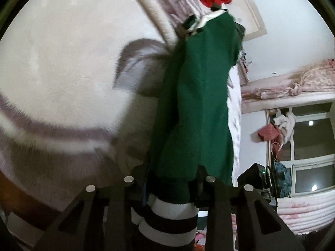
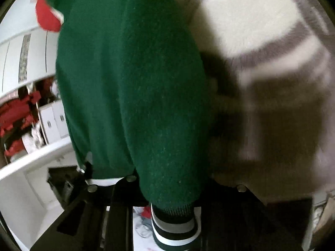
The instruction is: Fold large clothes
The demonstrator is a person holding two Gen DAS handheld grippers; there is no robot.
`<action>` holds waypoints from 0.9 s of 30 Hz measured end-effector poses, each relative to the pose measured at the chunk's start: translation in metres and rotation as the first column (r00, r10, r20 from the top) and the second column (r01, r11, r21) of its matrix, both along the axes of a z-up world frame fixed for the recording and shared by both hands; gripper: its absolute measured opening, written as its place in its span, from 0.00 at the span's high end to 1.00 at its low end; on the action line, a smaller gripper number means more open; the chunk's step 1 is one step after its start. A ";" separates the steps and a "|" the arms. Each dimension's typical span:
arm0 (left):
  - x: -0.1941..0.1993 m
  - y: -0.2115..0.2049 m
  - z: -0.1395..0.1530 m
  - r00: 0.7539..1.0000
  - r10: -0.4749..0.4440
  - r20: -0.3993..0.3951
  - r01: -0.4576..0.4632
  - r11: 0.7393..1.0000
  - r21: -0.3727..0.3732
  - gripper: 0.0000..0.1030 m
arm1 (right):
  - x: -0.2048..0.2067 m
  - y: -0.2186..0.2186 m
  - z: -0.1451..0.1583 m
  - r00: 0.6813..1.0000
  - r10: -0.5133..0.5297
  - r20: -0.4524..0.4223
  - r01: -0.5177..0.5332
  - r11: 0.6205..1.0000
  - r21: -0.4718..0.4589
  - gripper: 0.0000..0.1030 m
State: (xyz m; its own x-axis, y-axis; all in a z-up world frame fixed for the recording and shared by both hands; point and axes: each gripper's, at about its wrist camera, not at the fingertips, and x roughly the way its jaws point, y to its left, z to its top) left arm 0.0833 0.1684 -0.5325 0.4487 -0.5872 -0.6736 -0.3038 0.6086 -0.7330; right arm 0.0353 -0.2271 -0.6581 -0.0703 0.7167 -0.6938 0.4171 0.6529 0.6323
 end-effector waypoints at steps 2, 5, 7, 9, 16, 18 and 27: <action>-0.017 -0.005 0.011 1.000 -0.014 -0.019 0.014 1.000 -0.002 0.75 | -0.017 -0.004 0.018 1.000 0.005 -0.015 -0.005 1.000 0.008 0.80; -0.038 -0.010 0.008 0.996 -0.040 -0.080 0.039 0.999 -0.019 0.75 | -0.061 -0.008 0.038 0.999 0.010 -0.053 -0.010 1.000 0.011 0.80; -0.048 -0.015 -0.002 0.988 -0.060 -0.140 0.055 0.998 -0.040 0.75 | -0.091 -0.009 0.040 0.995 0.004 -0.098 -0.004 1.000 0.005 0.79; -0.049 -0.017 -0.013 0.979 -0.074 -0.192 0.066 0.997 -0.046 0.73 | -0.108 -0.006 0.030 0.993 0.015 -0.120 -0.016 1.000 -0.008 0.78; -0.022 0.007 0.006 0.950 -0.084 -0.302 0.081 0.996 -0.022 0.67 | -0.095 0.005 0.027 0.979 0.113 -0.172 -0.128 0.989 -0.080 0.47; -0.022 0.016 0.029 0.957 -0.086 -0.277 0.094 0.995 0.015 0.52 | -0.091 0.003 0.044 0.976 0.136 -0.169 -0.157 0.981 -0.114 0.42; 0.083 0.011 0.080 0.985 -0.128 -0.117 0.154 0.959 0.240 0.46 | -0.047 -0.042 0.113 0.995 0.070 -0.065 -0.086 0.951 -0.297 0.39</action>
State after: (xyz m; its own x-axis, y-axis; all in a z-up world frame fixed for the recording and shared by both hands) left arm 0.1668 0.1794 -0.4528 0.2968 -0.4491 -0.8428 -0.2655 0.8089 -0.5245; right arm -0.0114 -0.2696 -0.5447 -0.1599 0.4679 -0.8692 0.3848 0.8404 0.3816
